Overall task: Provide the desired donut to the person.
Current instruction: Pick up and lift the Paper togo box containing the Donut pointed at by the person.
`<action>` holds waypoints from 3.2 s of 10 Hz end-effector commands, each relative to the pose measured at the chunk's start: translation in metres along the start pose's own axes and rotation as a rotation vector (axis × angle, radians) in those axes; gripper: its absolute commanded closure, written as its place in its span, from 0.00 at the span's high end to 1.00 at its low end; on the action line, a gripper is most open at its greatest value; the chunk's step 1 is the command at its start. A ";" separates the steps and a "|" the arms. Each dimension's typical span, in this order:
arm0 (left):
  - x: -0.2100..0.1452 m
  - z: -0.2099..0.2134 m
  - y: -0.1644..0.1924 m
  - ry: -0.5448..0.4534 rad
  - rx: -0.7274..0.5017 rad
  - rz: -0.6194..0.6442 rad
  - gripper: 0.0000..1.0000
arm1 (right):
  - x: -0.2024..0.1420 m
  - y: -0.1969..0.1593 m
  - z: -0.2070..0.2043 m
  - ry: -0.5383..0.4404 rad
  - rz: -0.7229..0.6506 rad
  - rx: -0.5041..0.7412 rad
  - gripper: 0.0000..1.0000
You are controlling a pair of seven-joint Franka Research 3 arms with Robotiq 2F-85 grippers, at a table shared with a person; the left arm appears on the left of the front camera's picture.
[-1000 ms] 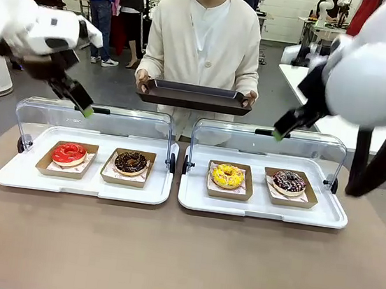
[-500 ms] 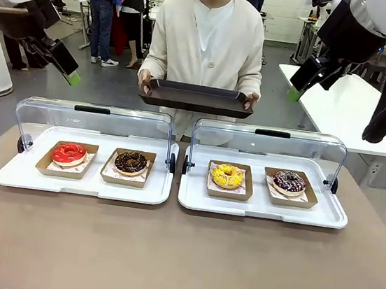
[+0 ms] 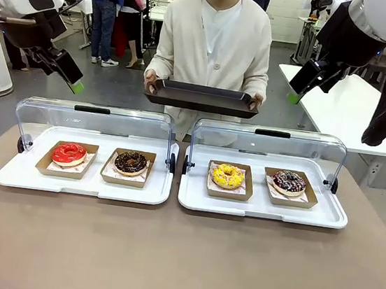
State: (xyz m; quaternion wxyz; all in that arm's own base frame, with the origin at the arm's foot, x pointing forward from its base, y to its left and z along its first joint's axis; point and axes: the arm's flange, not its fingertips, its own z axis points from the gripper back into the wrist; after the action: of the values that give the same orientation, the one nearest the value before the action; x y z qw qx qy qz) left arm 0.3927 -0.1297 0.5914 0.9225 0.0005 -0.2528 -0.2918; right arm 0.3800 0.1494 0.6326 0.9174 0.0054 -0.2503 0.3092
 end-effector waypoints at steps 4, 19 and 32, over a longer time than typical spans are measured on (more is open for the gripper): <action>-0.019 -0.015 0.076 -0.115 -0.517 0.099 1.00 | -0.092 -0.090 -0.031 -0.298 -0.231 0.592 1.00; -0.202 -0.019 0.210 -0.560 -0.651 -0.343 1.00 | -0.316 -0.210 -0.003 -0.695 0.085 0.660 1.00; -0.200 -0.019 0.214 -0.568 -0.658 -0.316 1.00 | -0.316 -0.207 -0.005 -0.711 0.066 0.650 1.00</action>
State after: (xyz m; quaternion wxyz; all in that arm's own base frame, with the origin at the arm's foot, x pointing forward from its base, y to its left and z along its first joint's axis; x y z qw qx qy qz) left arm 0.3746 0.1530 0.5116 0.7157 -0.3305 -0.3798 -0.4840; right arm 0.2837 -0.1961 0.5132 0.7200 0.3858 -0.4338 0.3803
